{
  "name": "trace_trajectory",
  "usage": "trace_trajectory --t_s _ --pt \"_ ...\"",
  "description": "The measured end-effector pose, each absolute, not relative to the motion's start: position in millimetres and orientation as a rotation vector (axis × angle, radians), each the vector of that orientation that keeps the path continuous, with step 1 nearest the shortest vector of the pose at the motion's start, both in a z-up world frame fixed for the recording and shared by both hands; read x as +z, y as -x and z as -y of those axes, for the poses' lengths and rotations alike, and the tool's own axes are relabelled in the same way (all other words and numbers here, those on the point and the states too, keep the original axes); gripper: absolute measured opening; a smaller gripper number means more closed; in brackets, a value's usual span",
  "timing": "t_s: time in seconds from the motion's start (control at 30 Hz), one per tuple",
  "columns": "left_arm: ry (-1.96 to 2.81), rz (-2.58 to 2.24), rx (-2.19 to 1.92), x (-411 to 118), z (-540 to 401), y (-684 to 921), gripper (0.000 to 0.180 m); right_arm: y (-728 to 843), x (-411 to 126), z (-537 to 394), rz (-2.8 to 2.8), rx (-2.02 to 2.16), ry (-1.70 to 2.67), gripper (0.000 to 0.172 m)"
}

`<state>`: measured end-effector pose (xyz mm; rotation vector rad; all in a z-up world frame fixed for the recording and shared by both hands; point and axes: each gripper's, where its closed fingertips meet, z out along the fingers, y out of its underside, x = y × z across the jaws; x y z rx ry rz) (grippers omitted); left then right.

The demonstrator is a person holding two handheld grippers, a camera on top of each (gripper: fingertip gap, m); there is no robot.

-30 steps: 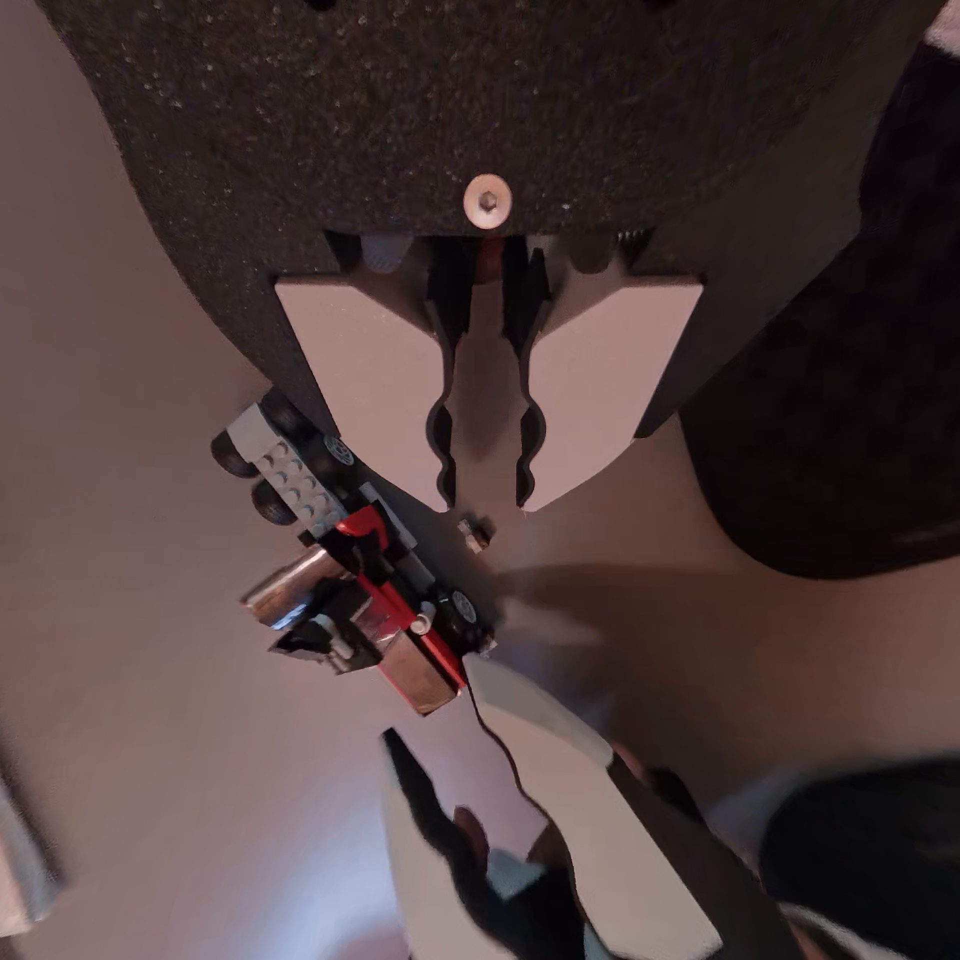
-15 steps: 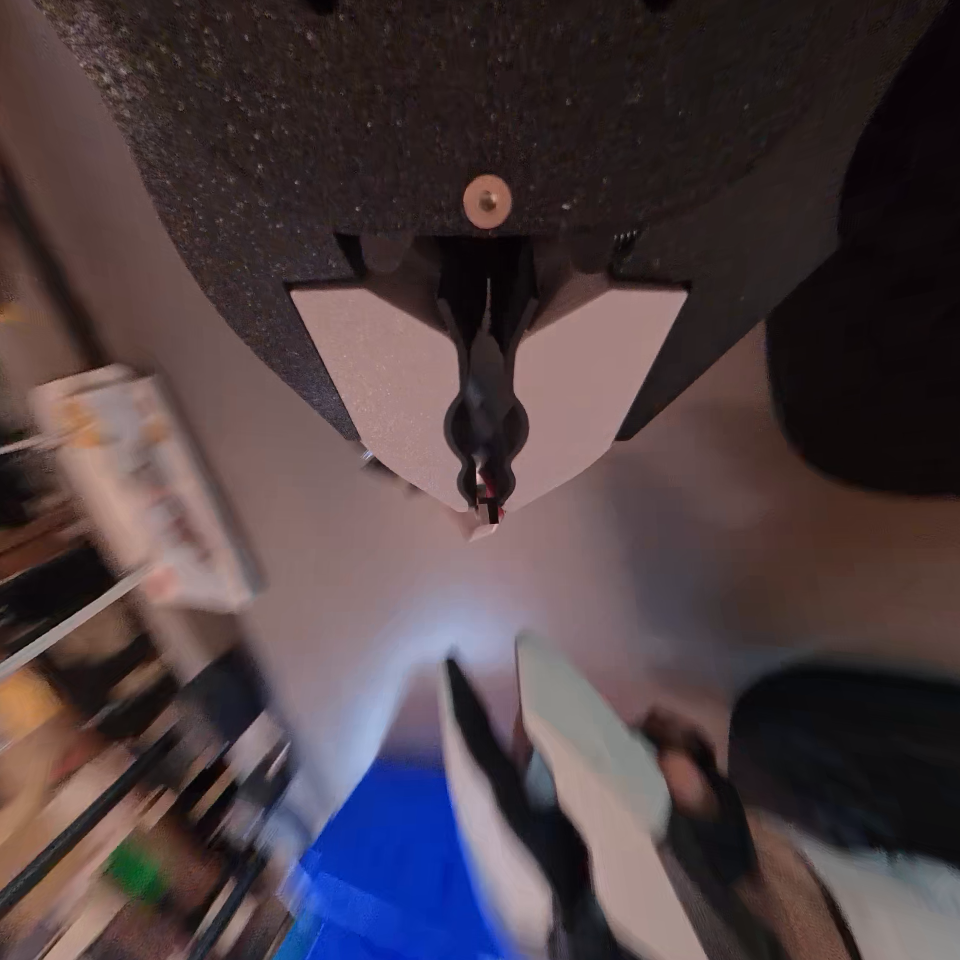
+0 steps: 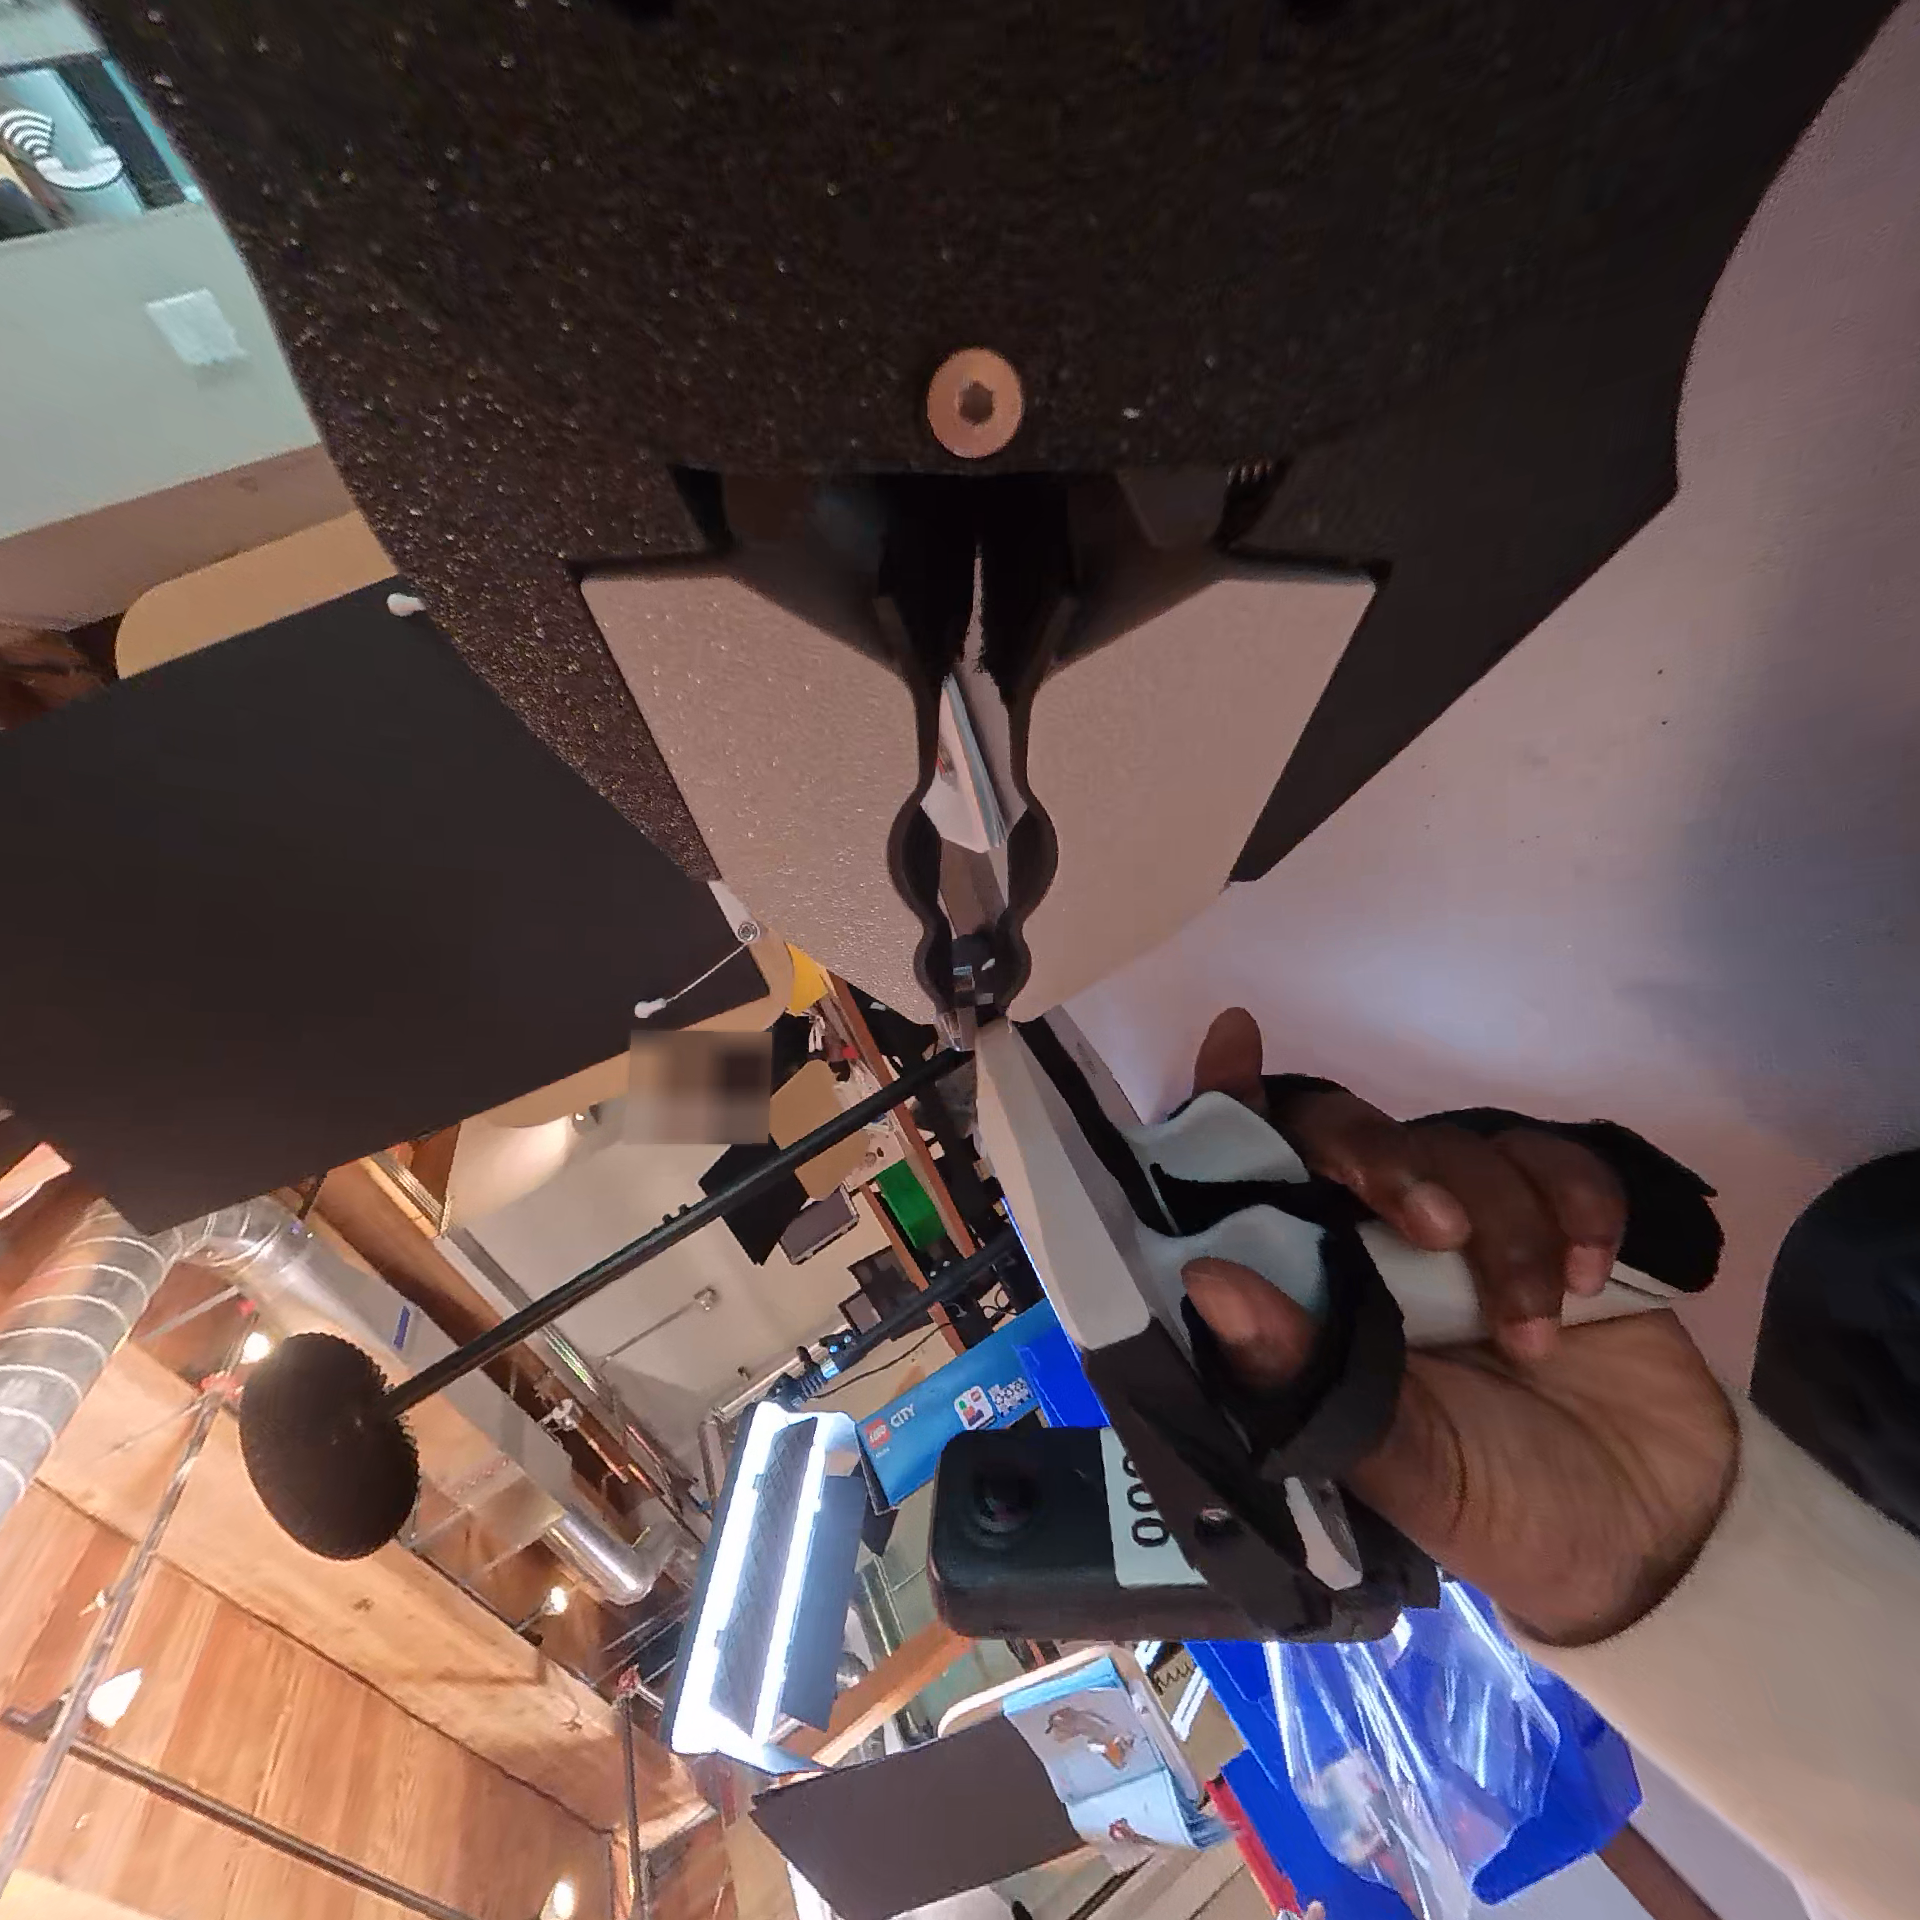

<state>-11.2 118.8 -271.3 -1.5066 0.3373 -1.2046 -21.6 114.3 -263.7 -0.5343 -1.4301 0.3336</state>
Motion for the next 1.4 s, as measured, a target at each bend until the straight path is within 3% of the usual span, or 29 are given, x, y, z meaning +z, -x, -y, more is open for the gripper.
trace_trajectory --t_s 0.2,0.37,0.77,0.87,1.17,1.4 --pt "1.472 -0.379 -1.227 -267.3 -113.3 9.0 0.008 21.4 -262.4 -110.5 1.430 0.326 0.509 0.007" --pt "1.493 -0.440 -1.369 -266.2 -101.1 7.8 0.008 16.1 -263.0 -97.4 1.491 0.500 0.496 0.006" --pt "1.517 -0.446 -1.510 -268.3 -94.5 7.0 0.009 18.6 -261.4 -97.5 1.475 0.489 0.536 0.003" --pt "1.517 -0.469 -1.499 -269.0 -93.6 5.7 0.023 17.3 -258.7 -97.4 1.456 0.526 0.549 0.003" --pt "1.485 -0.473 -1.457 -265.3 -93.9 8.7 0.010 20.6 -261.6 -94.9 1.469 0.496 0.535 0.003" --pt "1.477 -0.472 -1.446 -263.9 -93.5 9.1 0.009 19.6 -260.9 -95.9 1.467 0.485 0.532 0.003"
